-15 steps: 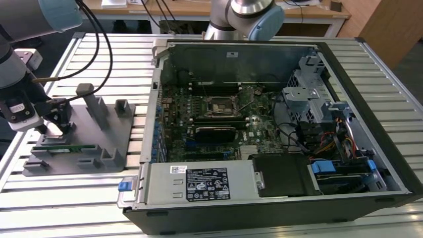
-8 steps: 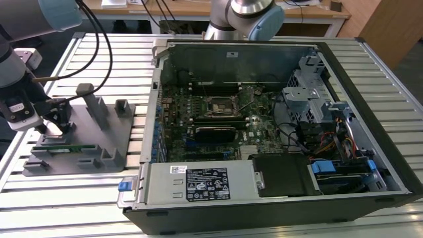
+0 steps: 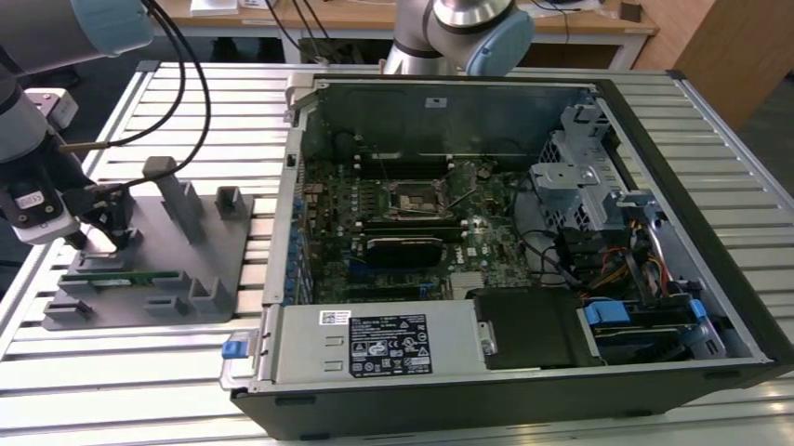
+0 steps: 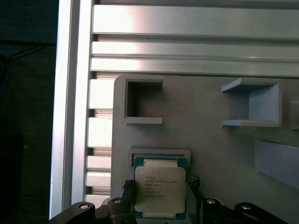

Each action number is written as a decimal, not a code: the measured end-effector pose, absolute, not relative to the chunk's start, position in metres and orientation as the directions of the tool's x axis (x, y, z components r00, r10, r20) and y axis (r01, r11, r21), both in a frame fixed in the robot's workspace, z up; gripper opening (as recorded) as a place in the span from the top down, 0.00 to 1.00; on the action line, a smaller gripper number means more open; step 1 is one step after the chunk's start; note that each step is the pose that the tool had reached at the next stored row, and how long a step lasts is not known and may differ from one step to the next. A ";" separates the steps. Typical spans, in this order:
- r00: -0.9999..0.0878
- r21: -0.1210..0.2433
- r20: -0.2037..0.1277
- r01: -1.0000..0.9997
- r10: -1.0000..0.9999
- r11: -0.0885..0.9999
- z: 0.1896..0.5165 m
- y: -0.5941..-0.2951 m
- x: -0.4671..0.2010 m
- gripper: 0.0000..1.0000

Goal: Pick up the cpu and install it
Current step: 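Pick up the cpu and move it towards the insertion slot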

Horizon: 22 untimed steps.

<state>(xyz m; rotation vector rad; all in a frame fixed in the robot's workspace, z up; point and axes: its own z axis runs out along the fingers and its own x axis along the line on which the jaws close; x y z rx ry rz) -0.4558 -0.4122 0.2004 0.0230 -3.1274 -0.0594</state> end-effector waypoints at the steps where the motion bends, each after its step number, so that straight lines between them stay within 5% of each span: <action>1: -1.000 0.038 0.013 -0.014 -0.015 0.999 0.200 -0.412 -0.456 0.47; 22: -1.000 0.038 0.013 -0.014 -0.015 0.999 0.207 -0.412 -0.456 0.47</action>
